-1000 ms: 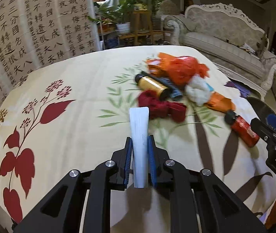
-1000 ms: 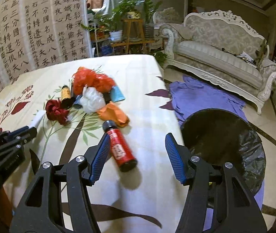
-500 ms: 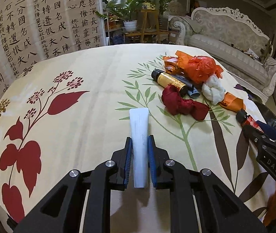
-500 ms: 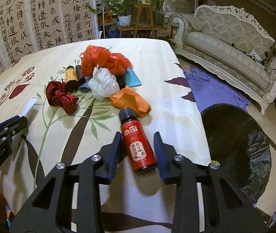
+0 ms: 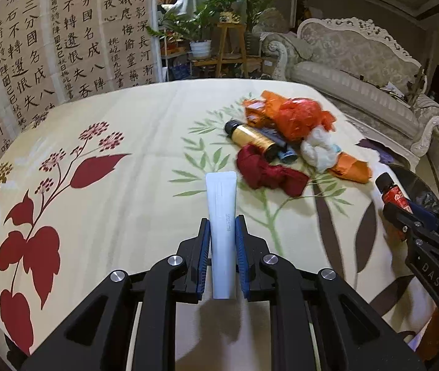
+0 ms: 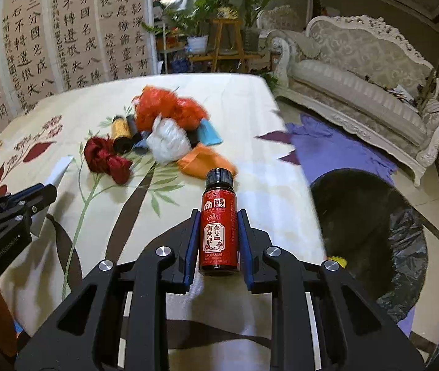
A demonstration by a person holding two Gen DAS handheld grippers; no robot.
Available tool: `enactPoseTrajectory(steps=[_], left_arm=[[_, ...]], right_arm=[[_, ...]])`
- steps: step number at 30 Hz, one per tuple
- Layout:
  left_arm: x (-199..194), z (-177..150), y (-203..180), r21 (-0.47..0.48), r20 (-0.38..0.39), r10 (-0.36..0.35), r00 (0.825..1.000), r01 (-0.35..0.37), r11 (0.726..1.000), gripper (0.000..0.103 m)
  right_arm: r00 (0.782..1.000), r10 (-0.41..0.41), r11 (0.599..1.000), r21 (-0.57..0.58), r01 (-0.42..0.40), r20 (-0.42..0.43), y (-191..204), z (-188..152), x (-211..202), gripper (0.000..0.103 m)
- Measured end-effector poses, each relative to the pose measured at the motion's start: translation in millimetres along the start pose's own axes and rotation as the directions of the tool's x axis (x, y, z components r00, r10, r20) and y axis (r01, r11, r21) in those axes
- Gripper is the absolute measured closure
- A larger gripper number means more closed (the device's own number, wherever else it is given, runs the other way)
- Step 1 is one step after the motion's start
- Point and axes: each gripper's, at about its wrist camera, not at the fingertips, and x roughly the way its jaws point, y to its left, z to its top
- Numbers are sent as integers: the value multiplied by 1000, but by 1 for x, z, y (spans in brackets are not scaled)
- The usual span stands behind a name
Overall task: Collect trash
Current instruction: 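Move both held items over the bin and open both tools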
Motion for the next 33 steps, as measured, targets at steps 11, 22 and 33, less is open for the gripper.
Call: enactPoseTrajectory(steps=[11, 22, 33], left_arm=[[-12, 12, -60, 78, 67, -103, 992, 98, 992, 85], [-5, 24, -139, 186, 77, -211, 974, 194, 963, 85], [11, 32, -195, 257, 66, -237, 969, 213, 943, 85]], right_arm=[[985, -154, 982, 122, 143, 85, -64, -3, -29, 80], [965, -252, 949, 216, 231, 74, -127, -19, -31, 80], [957, -279, 928, 279, 248, 75, -172, -24, -24, 80]])
